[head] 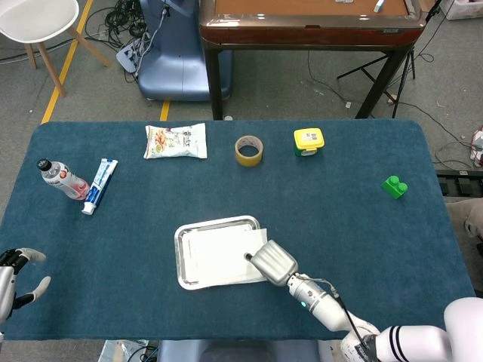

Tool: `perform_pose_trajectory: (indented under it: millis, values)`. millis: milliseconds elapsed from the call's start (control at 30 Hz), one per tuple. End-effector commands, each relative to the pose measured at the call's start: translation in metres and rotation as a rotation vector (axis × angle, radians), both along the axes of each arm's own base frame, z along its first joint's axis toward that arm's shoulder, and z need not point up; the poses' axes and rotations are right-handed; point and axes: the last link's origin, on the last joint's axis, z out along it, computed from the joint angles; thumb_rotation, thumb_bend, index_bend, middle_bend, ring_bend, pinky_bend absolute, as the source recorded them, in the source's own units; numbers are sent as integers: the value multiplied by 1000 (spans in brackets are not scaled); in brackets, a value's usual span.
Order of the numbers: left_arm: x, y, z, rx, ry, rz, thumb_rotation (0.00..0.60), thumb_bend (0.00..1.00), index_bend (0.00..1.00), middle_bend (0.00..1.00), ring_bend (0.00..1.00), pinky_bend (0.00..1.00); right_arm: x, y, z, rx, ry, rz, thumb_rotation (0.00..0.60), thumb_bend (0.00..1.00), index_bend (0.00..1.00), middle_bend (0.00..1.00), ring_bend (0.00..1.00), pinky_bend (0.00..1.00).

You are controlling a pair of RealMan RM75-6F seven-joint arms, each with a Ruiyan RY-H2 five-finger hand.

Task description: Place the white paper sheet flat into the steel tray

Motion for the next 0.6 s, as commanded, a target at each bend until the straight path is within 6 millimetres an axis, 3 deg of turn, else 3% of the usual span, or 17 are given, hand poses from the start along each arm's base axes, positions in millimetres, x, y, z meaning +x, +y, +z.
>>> perform_pose_trajectory:
  millis: [33,600]
  values:
    - [-1,0,0,0,0,2,600,228,427,409,310,459,1,0,-3,4,6,2,600,1000,356,1000,1000,1000]
    - [1,-2,5,12,-4,-2,600,228,427,409,310,459,9,-3,-19,6,28,-3,600,1000,356,1000,1000,1000]
